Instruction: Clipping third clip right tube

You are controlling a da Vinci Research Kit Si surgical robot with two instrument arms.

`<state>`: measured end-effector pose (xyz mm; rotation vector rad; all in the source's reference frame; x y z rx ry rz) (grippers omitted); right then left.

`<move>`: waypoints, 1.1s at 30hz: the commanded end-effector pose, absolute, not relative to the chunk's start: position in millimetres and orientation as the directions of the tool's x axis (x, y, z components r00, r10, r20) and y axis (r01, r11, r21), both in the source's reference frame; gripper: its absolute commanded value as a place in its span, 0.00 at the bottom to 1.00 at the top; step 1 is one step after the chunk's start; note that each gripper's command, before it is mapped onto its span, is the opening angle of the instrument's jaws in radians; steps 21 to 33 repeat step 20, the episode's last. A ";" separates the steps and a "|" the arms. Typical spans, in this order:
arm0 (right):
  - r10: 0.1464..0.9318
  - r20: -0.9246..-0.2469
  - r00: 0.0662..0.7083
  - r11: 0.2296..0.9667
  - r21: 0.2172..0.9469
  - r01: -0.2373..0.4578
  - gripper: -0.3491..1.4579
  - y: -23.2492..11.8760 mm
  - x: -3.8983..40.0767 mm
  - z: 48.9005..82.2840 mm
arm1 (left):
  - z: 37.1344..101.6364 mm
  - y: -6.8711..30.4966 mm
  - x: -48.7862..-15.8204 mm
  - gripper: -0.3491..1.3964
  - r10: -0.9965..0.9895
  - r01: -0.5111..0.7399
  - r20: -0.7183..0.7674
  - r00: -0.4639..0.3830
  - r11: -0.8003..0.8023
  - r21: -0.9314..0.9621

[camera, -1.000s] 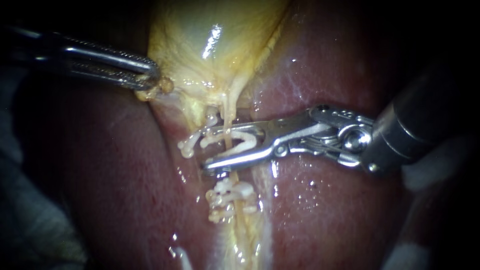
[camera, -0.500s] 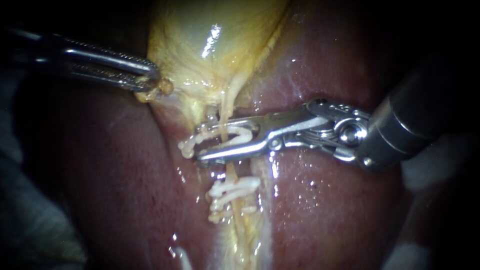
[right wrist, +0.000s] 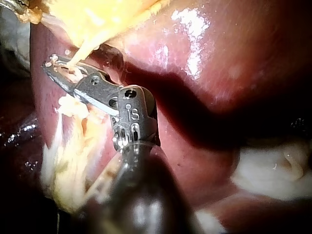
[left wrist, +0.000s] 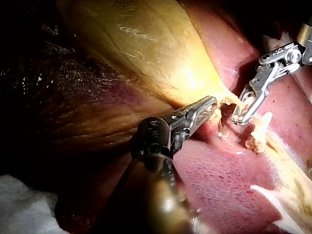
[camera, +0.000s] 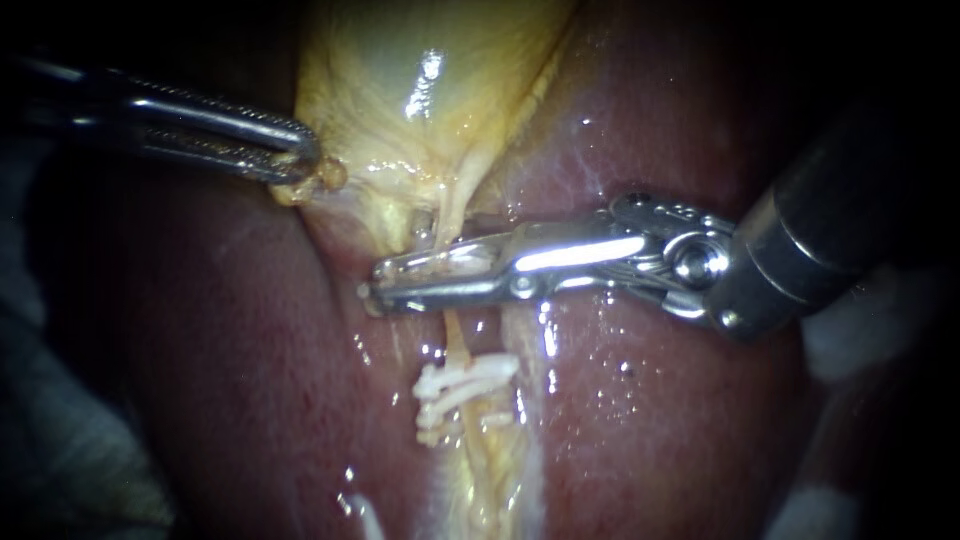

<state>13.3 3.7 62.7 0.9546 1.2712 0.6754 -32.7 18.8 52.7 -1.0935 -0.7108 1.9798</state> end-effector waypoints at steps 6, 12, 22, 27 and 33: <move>0.876 -0.439 0.199 0.434 0.898 0.074 0.00 3.6 13.1 62.6 | 52.7 18.8 -32.7 0.00 0.819 -0.345 -0.453 -0.352 -0.563 -0.751; 0.892 -0.407 0.197 0.402 0.913 0.066 0.00 3.5 13.1 62.4 | 52.7 18.7 -32.6 0.00 0.819 -0.343 -0.454 -0.350 -0.563 -0.752; 0.892 -0.408 0.197 0.403 0.913 0.066 0.00 3.5 13.1 62.5 | 52.8 18.7 -32.6 0.00 0.819 -0.343 -0.454 -0.350 -0.563 -0.752; 0.892 -0.408 0.197 0.403 0.913 0.066 0.00 3.5 13.1 62.5 | 52.8 18.7 -32.6 0.00 0.819 -0.343 -0.454 -0.350 -0.563 -0.752; 0.892 -0.408 0.197 0.403 0.913 0.066 0.00 3.5 13.1 62.5 | 52.8 18.7 -32.6 0.00 0.819 -0.343 -0.454 -0.350 -0.563 -0.752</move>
